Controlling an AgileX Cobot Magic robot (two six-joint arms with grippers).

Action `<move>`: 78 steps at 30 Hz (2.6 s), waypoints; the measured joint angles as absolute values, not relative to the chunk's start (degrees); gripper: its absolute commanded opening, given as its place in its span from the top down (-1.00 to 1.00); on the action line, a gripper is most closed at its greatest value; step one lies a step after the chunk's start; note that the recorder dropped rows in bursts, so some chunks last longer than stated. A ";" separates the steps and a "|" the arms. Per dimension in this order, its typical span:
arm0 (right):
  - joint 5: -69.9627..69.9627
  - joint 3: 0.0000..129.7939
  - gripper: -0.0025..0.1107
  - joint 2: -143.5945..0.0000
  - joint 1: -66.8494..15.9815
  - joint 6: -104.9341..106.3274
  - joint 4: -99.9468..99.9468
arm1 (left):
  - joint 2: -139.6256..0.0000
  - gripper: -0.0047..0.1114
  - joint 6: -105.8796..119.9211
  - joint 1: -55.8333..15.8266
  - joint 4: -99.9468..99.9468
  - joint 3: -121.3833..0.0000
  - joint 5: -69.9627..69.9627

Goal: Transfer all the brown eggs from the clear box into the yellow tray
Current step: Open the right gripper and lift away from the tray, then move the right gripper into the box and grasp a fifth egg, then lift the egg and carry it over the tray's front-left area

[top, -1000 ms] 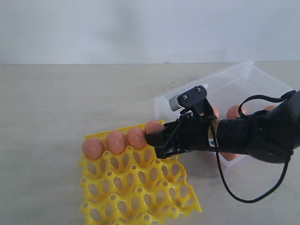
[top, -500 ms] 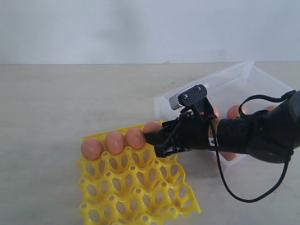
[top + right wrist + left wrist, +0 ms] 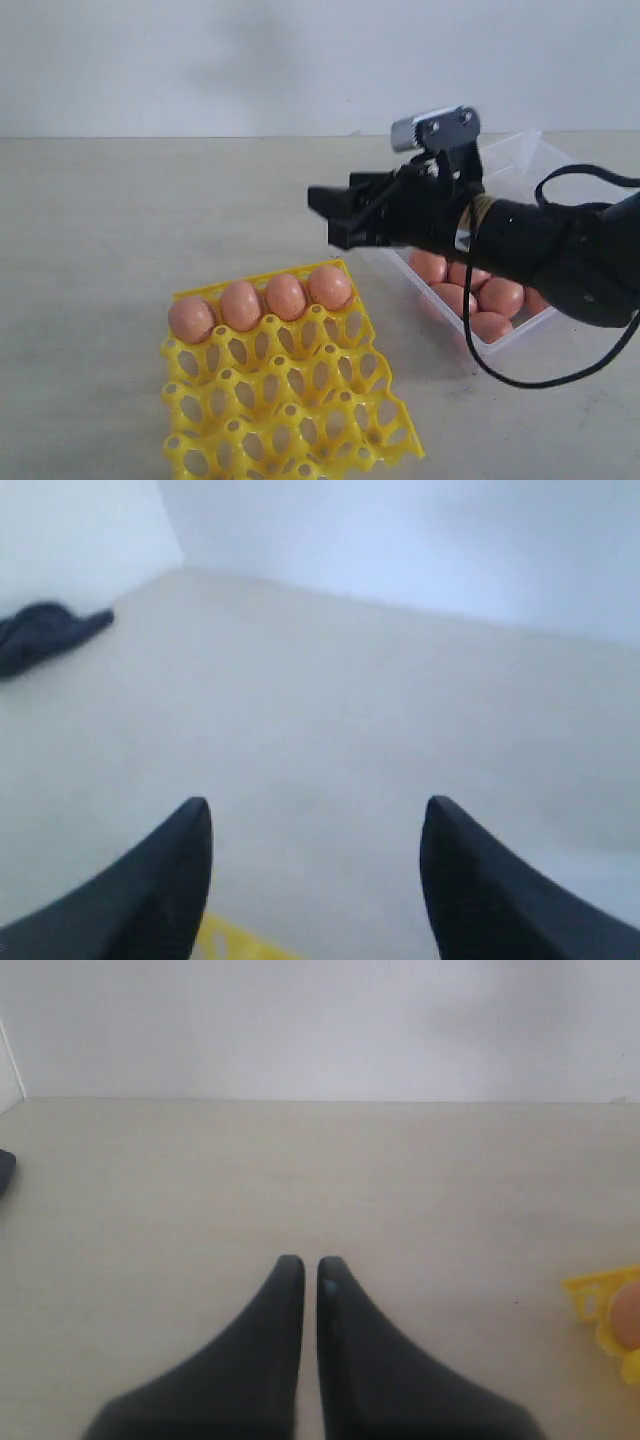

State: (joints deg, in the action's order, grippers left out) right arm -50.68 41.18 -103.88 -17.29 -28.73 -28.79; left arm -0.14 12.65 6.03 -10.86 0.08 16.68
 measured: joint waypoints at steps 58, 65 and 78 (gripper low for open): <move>49.08 93.56 0.95 -126.65 -8.14 17.81 7.11 | -0.14 0.85 12.65 6.03 -10.86 0.08 16.68; 46.26 93.56 0.96 -125.66 -8.14 14.86 7.01 | -0.14 0.85 12.65 6.03 -10.86 0.08 16.68; -21.80 63.07 0.96 -100.57 -13.70 5.23 12.61 | -0.14 0.85 12.65 6.03 -10.86 0.08 16.68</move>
